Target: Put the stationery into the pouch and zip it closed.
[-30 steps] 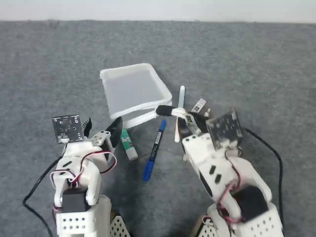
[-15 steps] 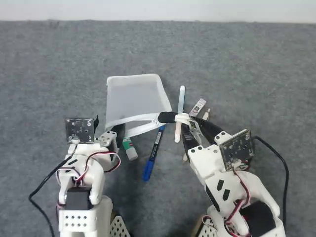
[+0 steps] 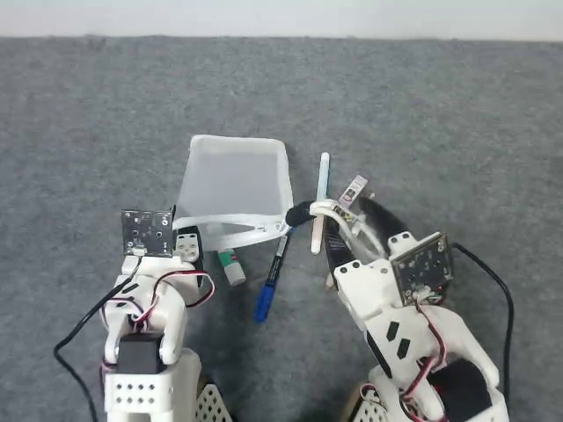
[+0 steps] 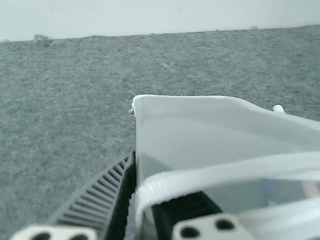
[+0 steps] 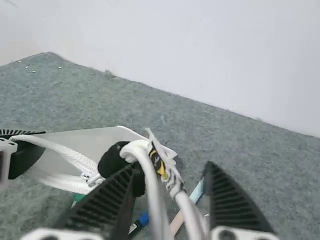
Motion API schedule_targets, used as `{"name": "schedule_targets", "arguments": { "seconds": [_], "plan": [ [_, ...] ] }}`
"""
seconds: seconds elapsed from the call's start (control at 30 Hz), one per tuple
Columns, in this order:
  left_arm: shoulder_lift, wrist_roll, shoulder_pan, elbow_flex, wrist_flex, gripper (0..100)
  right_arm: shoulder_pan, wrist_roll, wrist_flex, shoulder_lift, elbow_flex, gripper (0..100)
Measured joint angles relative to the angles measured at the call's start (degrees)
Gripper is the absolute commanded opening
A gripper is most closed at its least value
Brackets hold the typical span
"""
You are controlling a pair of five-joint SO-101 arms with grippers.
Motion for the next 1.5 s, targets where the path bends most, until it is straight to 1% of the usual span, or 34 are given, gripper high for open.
{"name": "schedule_targets", "arguments": {
  "seconds": [0.1, 0.23, 0.37, 0.57, 0.7, 0.93, 1.2, 1.5],
  "plan": [
    [0.0, 0.0, 0.0, 0.0, 0.0, 1, 0.4, 0.0, -0.1, 1.9, 0.1, 21.8],
    [0.0, 0.0, 0.0, 0.0, 0.0, 1, 0.3, 0.0, -0.3, 10.4, -1.1, 21.8],
    [0.0, -0.1, -0.3, 0.0, 0.0, 1, 3.0, -0.2, -0.3, 22.2, -6.3, 21.7],
    [0.0, -0.1, -1.1, 0.0, 0.0, 1, 7.6, -2.5, -0.3, 40.7, -13.7, 21.7],
    [0.0, -0.1, -2.9, 0.0, 0.0, 1, 10.1, -4.7, -0.3, 50.1, -17.8, 21.7],
    [0.0, -0.1, -3.3, 0.0, 0.0, 1, 14.2, -6.7, -0.4, 64.7, -24.4, 21.7],
    [0.0, -0.1, -3.3, 0.0, 0.0, 1, 14.4, -7.0, -0.6, 82.4, -33.5, 21.7],
    [0.0, -0.1, -3.3, 0.0, 0.0, 1, 14.3, -13.2, -0.6, 104.0, -48.0, 21.7]
  ]
}}
